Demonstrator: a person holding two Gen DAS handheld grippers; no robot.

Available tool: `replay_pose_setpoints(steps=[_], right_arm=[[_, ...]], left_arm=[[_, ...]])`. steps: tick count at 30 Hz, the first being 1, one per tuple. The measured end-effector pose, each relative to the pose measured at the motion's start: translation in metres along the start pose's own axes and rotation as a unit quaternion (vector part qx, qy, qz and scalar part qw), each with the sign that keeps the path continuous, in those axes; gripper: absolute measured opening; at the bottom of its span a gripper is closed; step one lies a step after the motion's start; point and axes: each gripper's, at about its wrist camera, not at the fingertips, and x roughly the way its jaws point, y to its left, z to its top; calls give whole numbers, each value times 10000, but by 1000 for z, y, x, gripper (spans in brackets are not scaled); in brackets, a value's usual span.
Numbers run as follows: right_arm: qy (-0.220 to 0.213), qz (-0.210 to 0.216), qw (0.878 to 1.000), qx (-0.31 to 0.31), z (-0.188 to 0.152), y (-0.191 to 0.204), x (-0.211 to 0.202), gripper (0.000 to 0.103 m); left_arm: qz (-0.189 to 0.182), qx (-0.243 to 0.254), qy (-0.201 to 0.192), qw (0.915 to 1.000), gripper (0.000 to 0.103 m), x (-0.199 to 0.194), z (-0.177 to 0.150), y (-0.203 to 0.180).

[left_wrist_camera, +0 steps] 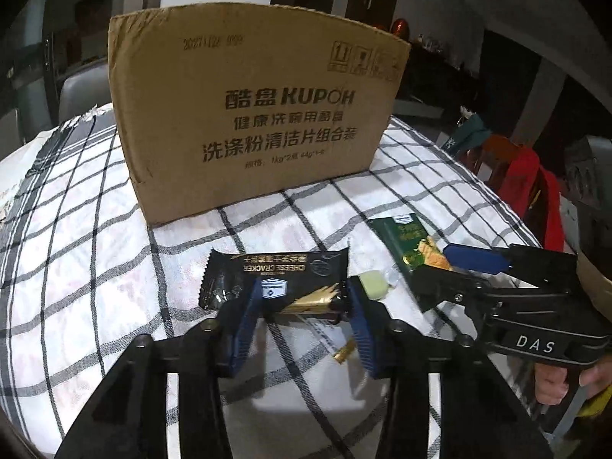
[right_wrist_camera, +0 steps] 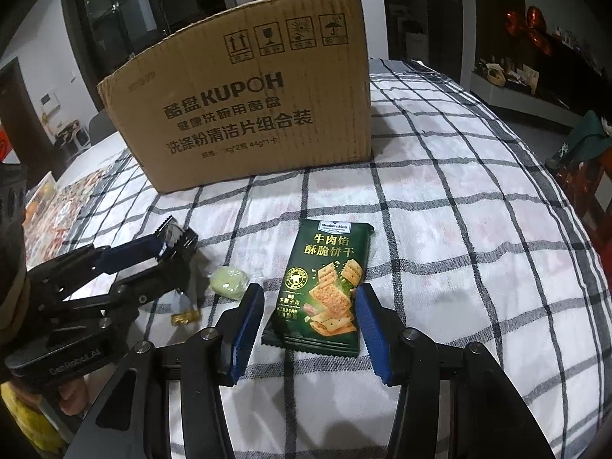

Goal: Organize snacks
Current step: 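Grasp the green cracker bag with the right tool while the left tool grasps the black cracker bar, then carry both snacks over the box and open both tools to drop them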

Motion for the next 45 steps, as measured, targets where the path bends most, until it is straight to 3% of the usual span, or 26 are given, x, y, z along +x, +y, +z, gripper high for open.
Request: replay_pose_setpoints(steps=[5, 9, 14, 21, 37, 45], right_arm=[[-17, -58, 10000, 35, -1, 0, -3, 51], [-81, 15, 9999, 98, -1, -2, -9, 51], [-105, -12, 9997, 238, 0, -7, -10, 51], [-148, 27, 9996, 231, 3, -6, -7, 51], [9, -640, 9975, -288, 12, 10, 24, 49], [-180, -442, 9987, -162, 11, 8, 6, 47]], left_arm=[[-61, -192, -219, 9996, 31, -10, -2, 2], [262, 165, -620, 9976, 16, -24, -3, -14], [644, 415, -1098, 9910, 10, -40, -2, -22], [683, 440, -1485, 9856, 8, -56, 1, -26], [522, 296, -1377, 9887, 8, -54, 2, -24], [526, 87, -1327, 9897, 8, -61, 5, -18]])
